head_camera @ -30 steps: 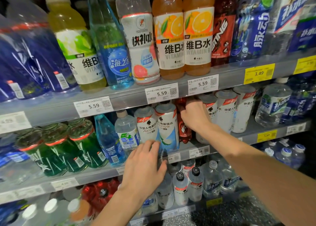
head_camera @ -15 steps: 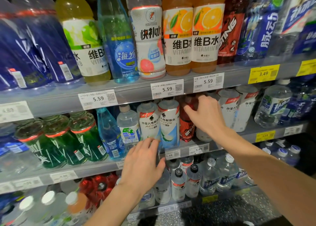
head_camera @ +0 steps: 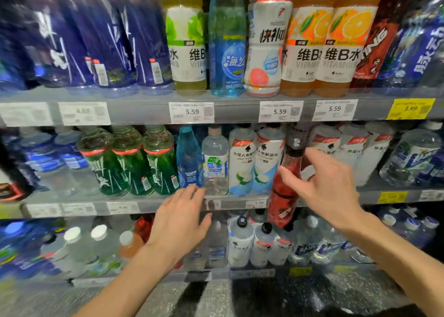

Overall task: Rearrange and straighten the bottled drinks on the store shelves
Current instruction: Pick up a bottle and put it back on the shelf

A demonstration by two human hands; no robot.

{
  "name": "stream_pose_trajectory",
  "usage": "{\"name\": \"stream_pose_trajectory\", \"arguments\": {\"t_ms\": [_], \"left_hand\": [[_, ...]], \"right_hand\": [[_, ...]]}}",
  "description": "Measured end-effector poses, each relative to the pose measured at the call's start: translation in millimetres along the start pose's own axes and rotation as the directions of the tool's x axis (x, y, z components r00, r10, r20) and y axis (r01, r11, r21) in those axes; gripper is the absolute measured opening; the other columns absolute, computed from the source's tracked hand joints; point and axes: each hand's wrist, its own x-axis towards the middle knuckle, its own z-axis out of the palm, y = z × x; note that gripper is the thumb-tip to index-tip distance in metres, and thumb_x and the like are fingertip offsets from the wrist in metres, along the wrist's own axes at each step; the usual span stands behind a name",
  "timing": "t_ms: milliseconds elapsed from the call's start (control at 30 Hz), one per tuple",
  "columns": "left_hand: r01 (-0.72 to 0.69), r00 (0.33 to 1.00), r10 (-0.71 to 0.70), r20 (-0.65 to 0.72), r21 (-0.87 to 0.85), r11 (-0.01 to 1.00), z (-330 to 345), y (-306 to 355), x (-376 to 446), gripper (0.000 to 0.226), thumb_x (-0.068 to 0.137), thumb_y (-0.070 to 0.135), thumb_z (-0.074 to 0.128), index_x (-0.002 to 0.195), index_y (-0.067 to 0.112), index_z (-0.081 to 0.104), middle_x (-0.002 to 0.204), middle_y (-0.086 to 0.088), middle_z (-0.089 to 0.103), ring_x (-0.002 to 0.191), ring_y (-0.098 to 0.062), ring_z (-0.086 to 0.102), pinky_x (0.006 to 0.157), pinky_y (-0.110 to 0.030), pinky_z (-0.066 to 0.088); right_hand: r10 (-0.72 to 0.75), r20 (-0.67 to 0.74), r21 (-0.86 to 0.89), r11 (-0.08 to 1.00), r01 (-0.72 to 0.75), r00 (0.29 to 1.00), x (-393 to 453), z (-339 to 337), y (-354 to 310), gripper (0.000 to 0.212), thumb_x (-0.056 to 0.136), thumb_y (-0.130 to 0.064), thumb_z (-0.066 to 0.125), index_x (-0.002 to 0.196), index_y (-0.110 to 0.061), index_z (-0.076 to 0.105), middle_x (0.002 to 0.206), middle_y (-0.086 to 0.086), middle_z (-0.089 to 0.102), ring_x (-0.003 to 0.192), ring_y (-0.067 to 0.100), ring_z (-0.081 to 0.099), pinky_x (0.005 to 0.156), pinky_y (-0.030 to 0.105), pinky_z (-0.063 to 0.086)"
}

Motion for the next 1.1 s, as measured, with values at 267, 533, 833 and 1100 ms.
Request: {"name": "stream_pose_trajectory", "arguments": {"t_ms": [267,533,833,1100], "left_hand": [[0.160,0.982,-0.166,0.094,0.071,0.985,10.1,-86.9,-70.3,0.041,0.084,0.044,0.062,0.119,0.021,0.057,0.117,0.001,0.062,0.106,-0.025,0.061,0.084,-0.040,0.052],[0.218,0.962,-0.237,0.139,0.138,0.966,29.0,-153.8,-115.4,0.036,0.078,0.040,0.067,0.106,0.020,0.060,0.105,-0.001,0.063,0.098,-0.025,0.063,0.076,-0.039,0.052],[0.227,0.956,-0.241,0.168,0.100,0.969,62.3,-189.1,-114.1,0.037,0.088,0.042,0.058,0.118,0.020,0.056,0.119,-0.003,0.058,0.112,-0.027,0.057,0.090,-0.038,0.045],[0.275,0.943,-0.283,0.175,0.069,0.959,87.3,-223.7,-115.5,0.033,0.076,0.030,0.074,0.105,0.020,0.064,0.112,-0.007,0.064,0.098,-0.030,0.063,0.083,-0.042,0.052]], "right_hand": [[0.085,0.281,0.167,0.977,-0.136,0.956,-46.3,93.0,-79.5,0.041,0.074,-0.054,0.074,0.070,-0.017,0.057,0.062,-0.005,0.059,0.062,0.018,0.059,0.063,0.042,0.051],[-0.061,0.347,0.251,0.968,-0.030,0.936,-61.0,197.4,-139.5,0.036,0.076,-0.048,0.080,0.076,-0.017,0.061,0.059,-0.001,0.059,0.061,0.021,0.059,0.060,0.033,0.040],[-0.258,0.242,0.252,0.948,0.197,0.935,-76.0,281.7,-166.8,0.036,0.073,-0.048,0.069,0.071,-0.013,0.061,0.058,0.000,0.059,0.054,0.021,0.059,0.059,0.029,0.045],[-0.233,0.539,0.152,0.972,0.179,0.809,-78.1,318.9,-166.4,0.036,0.078,-0.052,0.075,0.082,-0.019,0.061,0.077,-0.002,0.067,0.071,0.022,0.061,0.063,0.030,0.043]]}}
